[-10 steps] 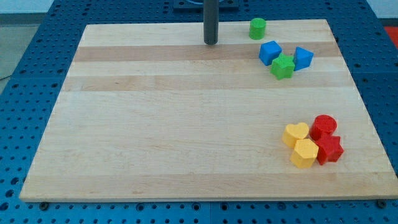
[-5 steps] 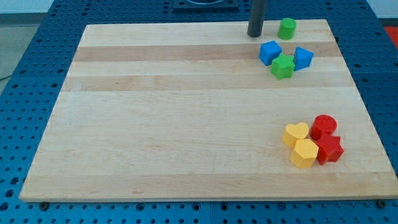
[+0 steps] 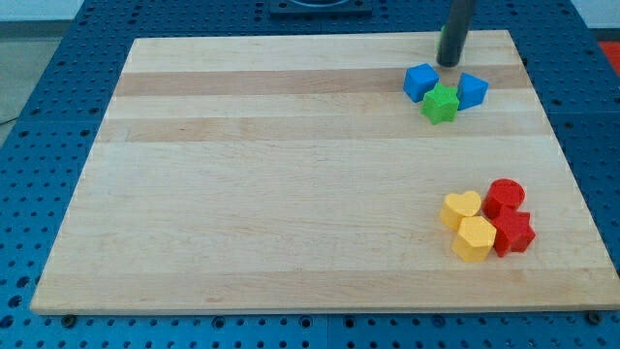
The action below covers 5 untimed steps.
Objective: Place the green circle at the top right of the board
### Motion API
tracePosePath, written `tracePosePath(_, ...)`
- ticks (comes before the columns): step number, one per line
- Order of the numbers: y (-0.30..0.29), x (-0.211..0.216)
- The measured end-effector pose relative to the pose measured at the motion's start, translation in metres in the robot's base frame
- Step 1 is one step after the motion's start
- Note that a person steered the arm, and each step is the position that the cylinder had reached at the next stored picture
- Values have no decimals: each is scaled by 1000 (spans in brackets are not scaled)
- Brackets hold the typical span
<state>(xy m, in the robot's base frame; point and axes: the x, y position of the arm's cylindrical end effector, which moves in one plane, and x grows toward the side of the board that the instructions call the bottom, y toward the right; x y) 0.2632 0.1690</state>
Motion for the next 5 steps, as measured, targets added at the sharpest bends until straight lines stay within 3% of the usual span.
tracePosePath(1,-40,-9)
tracePosePath(4,18,-17)
tracePosePath(5,31,14)
